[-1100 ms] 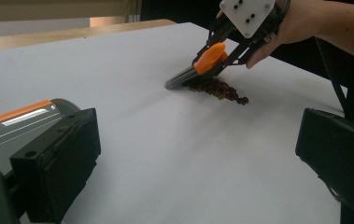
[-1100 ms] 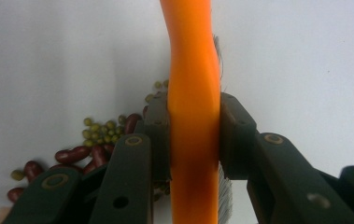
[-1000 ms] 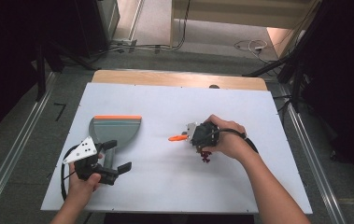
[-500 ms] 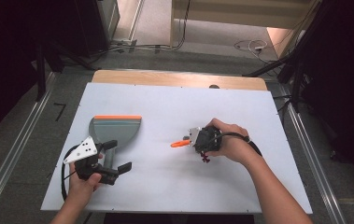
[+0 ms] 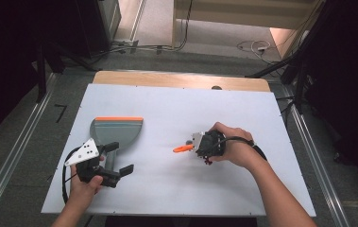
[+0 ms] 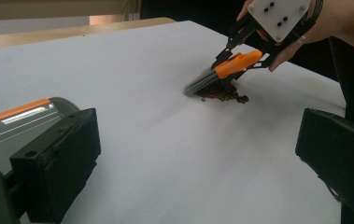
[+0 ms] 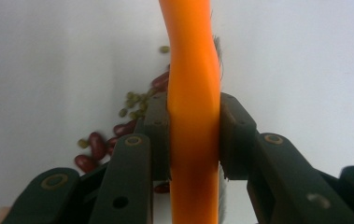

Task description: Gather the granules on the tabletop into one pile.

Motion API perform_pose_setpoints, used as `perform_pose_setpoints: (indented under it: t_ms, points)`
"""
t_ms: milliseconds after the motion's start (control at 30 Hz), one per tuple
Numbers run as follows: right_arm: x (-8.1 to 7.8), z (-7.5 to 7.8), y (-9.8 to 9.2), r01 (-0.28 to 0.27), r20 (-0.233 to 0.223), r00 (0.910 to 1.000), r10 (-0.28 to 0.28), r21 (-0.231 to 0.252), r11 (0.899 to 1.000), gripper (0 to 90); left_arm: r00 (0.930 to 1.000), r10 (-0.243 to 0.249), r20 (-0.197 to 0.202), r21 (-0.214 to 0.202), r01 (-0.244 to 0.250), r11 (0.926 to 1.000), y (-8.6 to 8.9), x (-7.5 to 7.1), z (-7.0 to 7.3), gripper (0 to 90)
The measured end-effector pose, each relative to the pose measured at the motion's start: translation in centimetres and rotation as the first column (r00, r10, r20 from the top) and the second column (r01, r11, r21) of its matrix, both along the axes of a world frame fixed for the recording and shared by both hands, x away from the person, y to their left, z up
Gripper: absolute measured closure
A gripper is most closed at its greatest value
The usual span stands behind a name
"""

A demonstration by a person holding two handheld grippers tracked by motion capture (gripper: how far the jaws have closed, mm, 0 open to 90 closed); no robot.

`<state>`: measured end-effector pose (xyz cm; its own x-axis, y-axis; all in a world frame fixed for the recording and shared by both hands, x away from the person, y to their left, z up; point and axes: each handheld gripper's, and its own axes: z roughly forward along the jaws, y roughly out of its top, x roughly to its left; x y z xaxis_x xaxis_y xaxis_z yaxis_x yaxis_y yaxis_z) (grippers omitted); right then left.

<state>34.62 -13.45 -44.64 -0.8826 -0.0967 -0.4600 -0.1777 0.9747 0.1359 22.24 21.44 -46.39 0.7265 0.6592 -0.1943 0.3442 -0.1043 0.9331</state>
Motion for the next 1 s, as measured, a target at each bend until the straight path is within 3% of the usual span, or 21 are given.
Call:
perform_pose_setpoints:
  t_ms: [100, 133, 167, 200, 367, 533, 633, 667, 767, 800, 900, 1000]
  points:
    - [0.3, 0.5, -0.2, 0.019, 0.029, 0.9994, -0.021, 0.038, 0.999, 67.8, 1.0000, 0.001, 0.000, -0.003, -0.001, 1.0000, 0.0, 0.0, 0.0, 1.0]
    - [0.2, 0.8, -0.4, 0.054, 0.010, 0.9985, -0.054, 0.048, 0.997, 67.9, 1.0000, 0.001, 0.000, -0.003, -0.001, 1.0000, 0.0, 0.0, 0.0, 1.0]
    - [0.5, 1.0, -0.5, 0.030, 0.025, 0.9992, -0.032, 0.058, 0.998, 68.1, 1.0000, 0.001, -0.001, -0.002, -0.001, 1.0000, 0.0, 0.0, 0.0, 1.0]
    - [0.6, 1.3, -0.6, 0.051, 0.024, 0.9983, -0.053, 0.066, 0.996, 68.2, 1.0000, 0.002, -0.001, -0.002, -0.002, 1.0000, 0.0, 0.1, 0.0, 1.0]
    - [0.7, 3.2, -0.8, 0.075, 0.028, 0.9966, -0.077, 0.072, 0.995, 68.3, 1.0000, 0.004, -0.001, -0.005, -0.004, 1.0000, 0.0, 0.1, 0.0, 1.0]
    - [-0.1, 4.9, -0.7, 0.140, -0.039, 0.9898, -0.137, 0.070, 0.988, 68.4, 1.0000, 0.008, 0.000, -0.004, -0.008, 1.0000, 0.1, 0.1, 0.0, 1.3]
    - [-0.7, 5.6, -0.4, 0.159, -0.093, 0.9837, -0.154, 0.046, 0.986, 68.4, 1.0000, 0.008, 0.000, -0.004, -0.008, 1.0000, 0.1, 0.1, 0.0, 1.4]
    - [-0.7, 5.7, -0.3, 0.149, -0.092, 0.9852, -0.145, 0.046, 0.988, 68.4, 1.0000, 0.009, 0.000, -0.003, -0.009, 1.0000, 0.1, 0.1, 0.0, 1.4]
    - [-1.4, 5.9, 0.4, 0.165, -0.141, 0.9767, -0.162, 0.010, 0.986, 68.4, 1.0000, 0.010, 0.000, -0.003, -0.010, 0.9999, 0.1, 0.1, 0.0, 1.3]
    - [-1.8, 5.8, 0.7, 0.180, -0.176, 0.9679, -0.179, -0.010, 0.984, 68.4, 0.9999, 0.010, 0.000, -0.003, -0.010, 0.9999, 0.1, 0.1, 0.0, 1.3]
    - [-2.3, 5.4, 1.8, 0.201, -0.210, 0.9551, -0.210, -0.061, 0.978, 68.5, 0.9999, 0.010, 0.000, -0.004, -0.010, 0.9999, 0.1, 0.1, 0.0, 1.4]
    - [-2.3, 4.7, 2.8, 0.195, -0.276, 0.9362, -0.217, -0.106, 0.975, 68.5, 0.9999, 0.010, 0.001, -0.003, -0.010, 0.9999, 0.1, 0.1, 0.0, 1.3]
